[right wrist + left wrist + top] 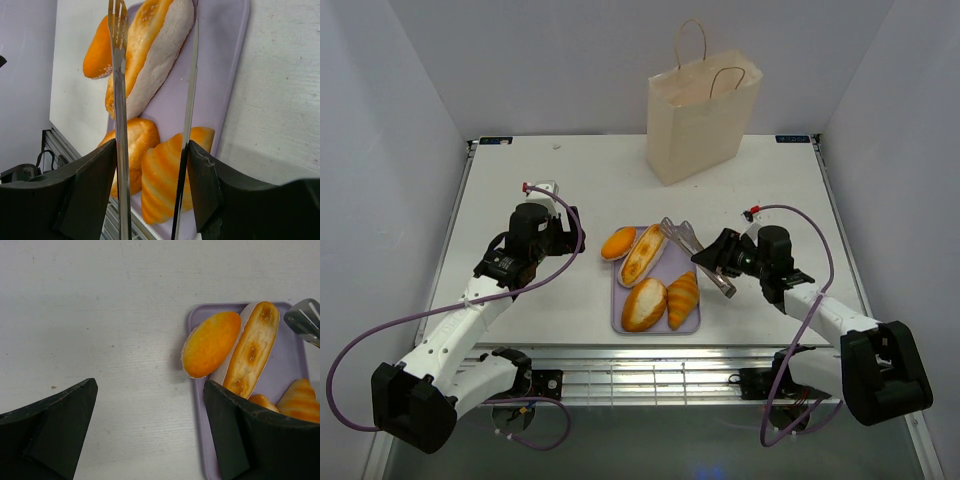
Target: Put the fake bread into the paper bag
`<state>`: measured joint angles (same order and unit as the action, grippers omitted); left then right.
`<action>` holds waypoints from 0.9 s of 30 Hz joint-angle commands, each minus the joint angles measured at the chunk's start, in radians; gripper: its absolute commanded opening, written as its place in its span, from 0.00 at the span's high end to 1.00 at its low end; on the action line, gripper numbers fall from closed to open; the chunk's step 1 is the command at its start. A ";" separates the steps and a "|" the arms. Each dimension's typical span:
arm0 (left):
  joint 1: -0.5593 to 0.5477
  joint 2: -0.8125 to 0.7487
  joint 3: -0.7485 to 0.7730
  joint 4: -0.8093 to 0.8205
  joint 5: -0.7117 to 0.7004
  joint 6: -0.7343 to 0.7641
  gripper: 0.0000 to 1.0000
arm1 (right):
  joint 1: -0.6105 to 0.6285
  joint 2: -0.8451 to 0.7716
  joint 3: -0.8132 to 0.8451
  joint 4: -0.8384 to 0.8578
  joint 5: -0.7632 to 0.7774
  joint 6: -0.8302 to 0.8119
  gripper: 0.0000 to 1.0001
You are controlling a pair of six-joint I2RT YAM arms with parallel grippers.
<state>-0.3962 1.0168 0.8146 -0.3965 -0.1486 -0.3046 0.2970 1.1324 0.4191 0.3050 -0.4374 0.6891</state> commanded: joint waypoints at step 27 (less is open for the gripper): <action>-0.004 -0.023 0.037 0.001 0.041 -0.002 0.02 | 0.050 0.204 0.073 0.137 -0.047 0.046 0.39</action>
<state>-0.3965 1.0172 0.8146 -0.3965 -0.1188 -0.3046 0.3340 1.3304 0.4568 0.3775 -0.4683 0.7166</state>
